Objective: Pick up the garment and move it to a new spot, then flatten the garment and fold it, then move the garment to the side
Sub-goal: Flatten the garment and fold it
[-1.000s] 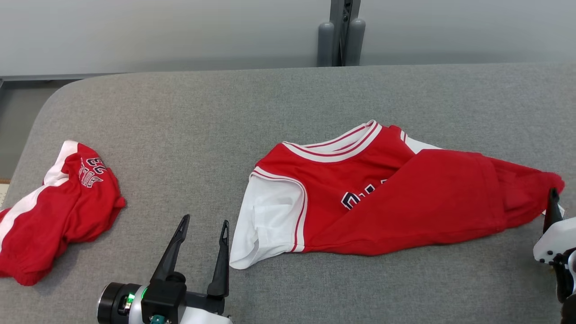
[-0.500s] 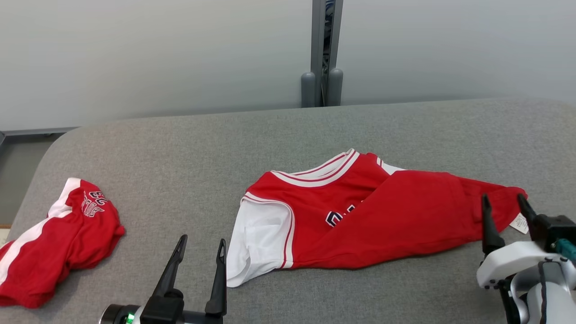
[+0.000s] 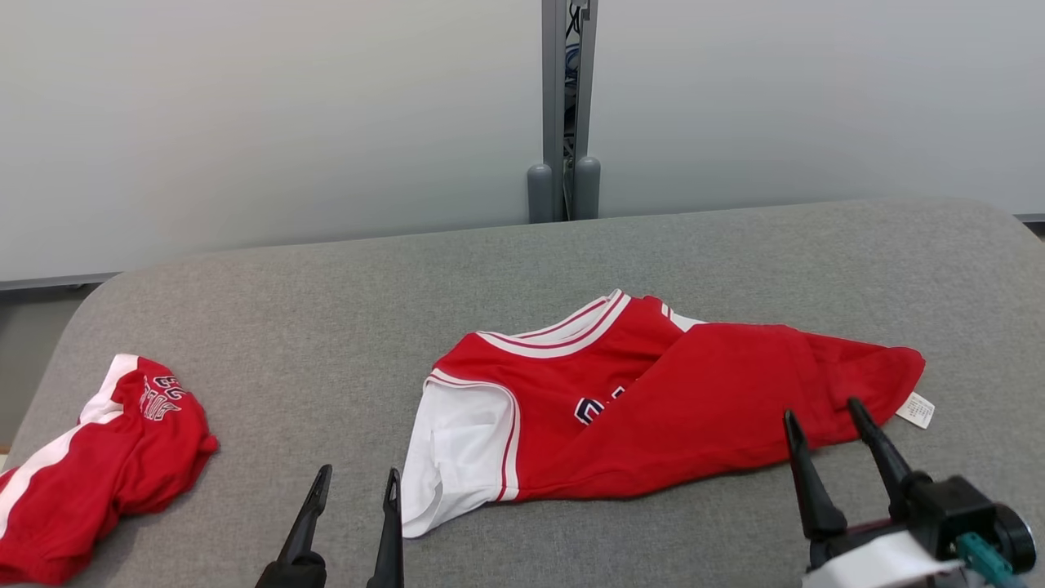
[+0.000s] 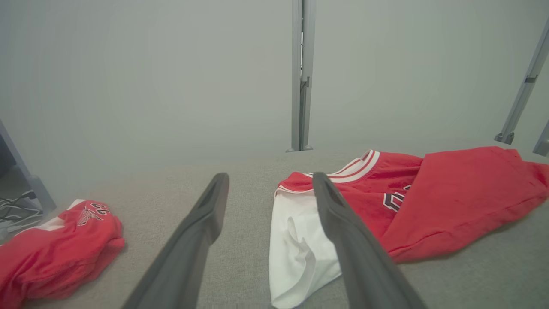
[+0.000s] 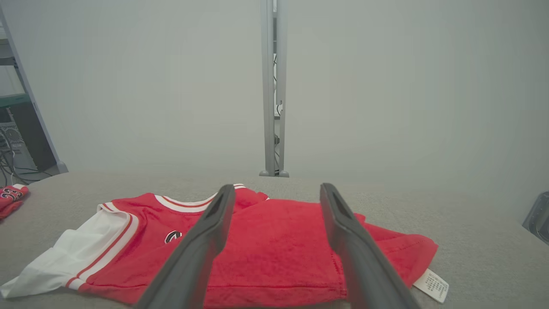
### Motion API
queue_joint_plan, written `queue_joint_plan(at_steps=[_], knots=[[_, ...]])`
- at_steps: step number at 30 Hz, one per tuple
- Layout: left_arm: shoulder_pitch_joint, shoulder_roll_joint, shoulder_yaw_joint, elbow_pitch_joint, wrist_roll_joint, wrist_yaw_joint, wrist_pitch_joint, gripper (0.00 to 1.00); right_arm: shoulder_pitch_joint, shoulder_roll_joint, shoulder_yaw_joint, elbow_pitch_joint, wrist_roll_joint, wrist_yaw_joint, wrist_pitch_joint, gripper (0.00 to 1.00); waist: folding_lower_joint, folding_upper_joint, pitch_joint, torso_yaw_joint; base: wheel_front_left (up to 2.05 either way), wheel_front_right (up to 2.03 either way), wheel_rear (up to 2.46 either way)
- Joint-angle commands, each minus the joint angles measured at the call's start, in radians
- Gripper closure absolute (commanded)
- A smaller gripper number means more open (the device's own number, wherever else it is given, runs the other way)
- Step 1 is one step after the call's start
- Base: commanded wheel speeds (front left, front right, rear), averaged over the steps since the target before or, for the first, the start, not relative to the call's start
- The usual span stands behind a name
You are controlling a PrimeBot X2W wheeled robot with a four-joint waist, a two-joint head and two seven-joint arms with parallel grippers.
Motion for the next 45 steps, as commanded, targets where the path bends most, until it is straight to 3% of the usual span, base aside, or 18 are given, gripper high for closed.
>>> queue_joint_plan(at_steps=[1, 14, 38, 45], knots=[[0.001, 0.003, 0.001, 0.004, -0.006, 0.008, -0.001, 0.00, 0.025, -0.006, -0.001, -0.016, 0.006, 0.000, 0.000, 0.00, 0.0000, 0.0000, -0.003, -0.003, 0.00, 0.00, 0.00], [0.016, 0.003, 0.005, 0.005, -0.019, 0.028, -0.001, 0.00, 0.152, -0.004, -0.009, -0.150, 0.036, 0.000, -0.001, 0.00, 0.0000, 0.0000, -0.021, -0.023, 0.00, 0.00, 0.00], [0.012, 0.003, -0.004, 0.032, -0.010, 0.022, -0.001, 0.00, 0.151, -0.004, 0.001, -0.142, 0.073, 0.000, -0.001, 0.00, 0.0000, 0.0000, -0.007, -0.032, 0.00, 0.00, 0.00], [-0.013, 0.003, -0.005, 0.127, -0.030, 0.015, -0.001, 0.00, 0.151, -0.004, 0.008, -0.143, 0.083, 0.000, 0.000, 0.00, 0.0000, 0.0000, 0.000, -0.025, 0.00, 0.00, 0.00]])
